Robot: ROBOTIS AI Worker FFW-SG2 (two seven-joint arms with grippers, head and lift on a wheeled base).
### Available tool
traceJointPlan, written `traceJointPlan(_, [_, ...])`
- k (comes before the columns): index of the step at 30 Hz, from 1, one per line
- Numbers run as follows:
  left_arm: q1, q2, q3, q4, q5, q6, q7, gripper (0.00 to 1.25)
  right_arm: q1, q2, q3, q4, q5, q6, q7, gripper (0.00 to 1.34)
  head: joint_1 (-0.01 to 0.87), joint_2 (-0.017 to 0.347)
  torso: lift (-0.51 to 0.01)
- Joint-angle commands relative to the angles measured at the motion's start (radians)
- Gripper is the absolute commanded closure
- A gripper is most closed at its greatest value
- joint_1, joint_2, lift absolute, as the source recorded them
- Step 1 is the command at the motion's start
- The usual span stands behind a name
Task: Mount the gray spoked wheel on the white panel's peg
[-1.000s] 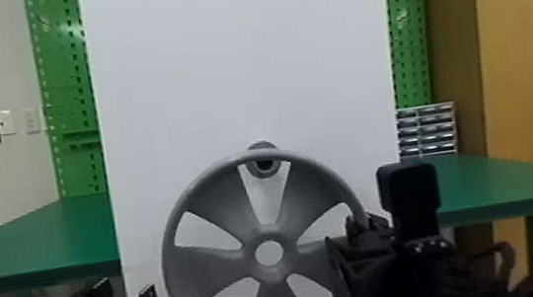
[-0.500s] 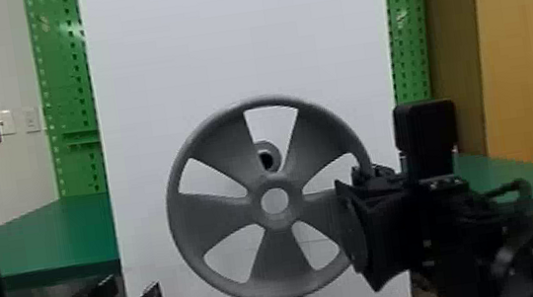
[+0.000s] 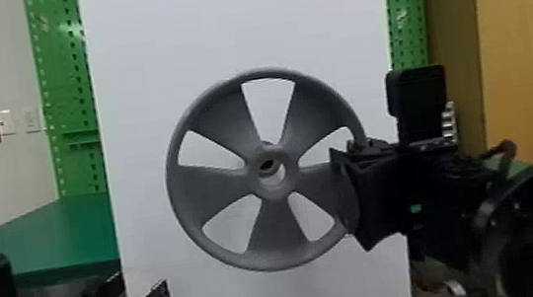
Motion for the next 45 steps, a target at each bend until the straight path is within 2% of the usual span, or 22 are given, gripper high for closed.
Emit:
traceJointPlan(1, [-0.004,0.002,-0.005,0.0,0.0,-0.001,0.0,0.48,-0.008,0.004,0.001,0.015,0.004,-0.001,0.0,1.19,0.097,-0.008,-0.48])
traceJointPlan(17, [-0.008,0.002,-0.01,0.002,0.0,0.001,0.002,0.48,-0.032,0.016,-0.008,0.076,-0.022,-0.025,0.0,1.19,0.097,-0.008,-0.48])
traceJointPlan(31, [-0.015,0.003,-0.022,0.009,0.0,0.003,0.003,0.48,-0.06,0.029,0.016,0.089,-0.033,-0.031,-0.009,1.19,0.097,-0.008,-0.48])
traceJointPlan(45, [-0.019,0.008,-0.028,0.012,0.003,0.003,0.003,0.48,-0.064,0.025,0.011,0.095,-0.041,-0.036,-0.023,1.19,0.097,-0.008,-0.48])
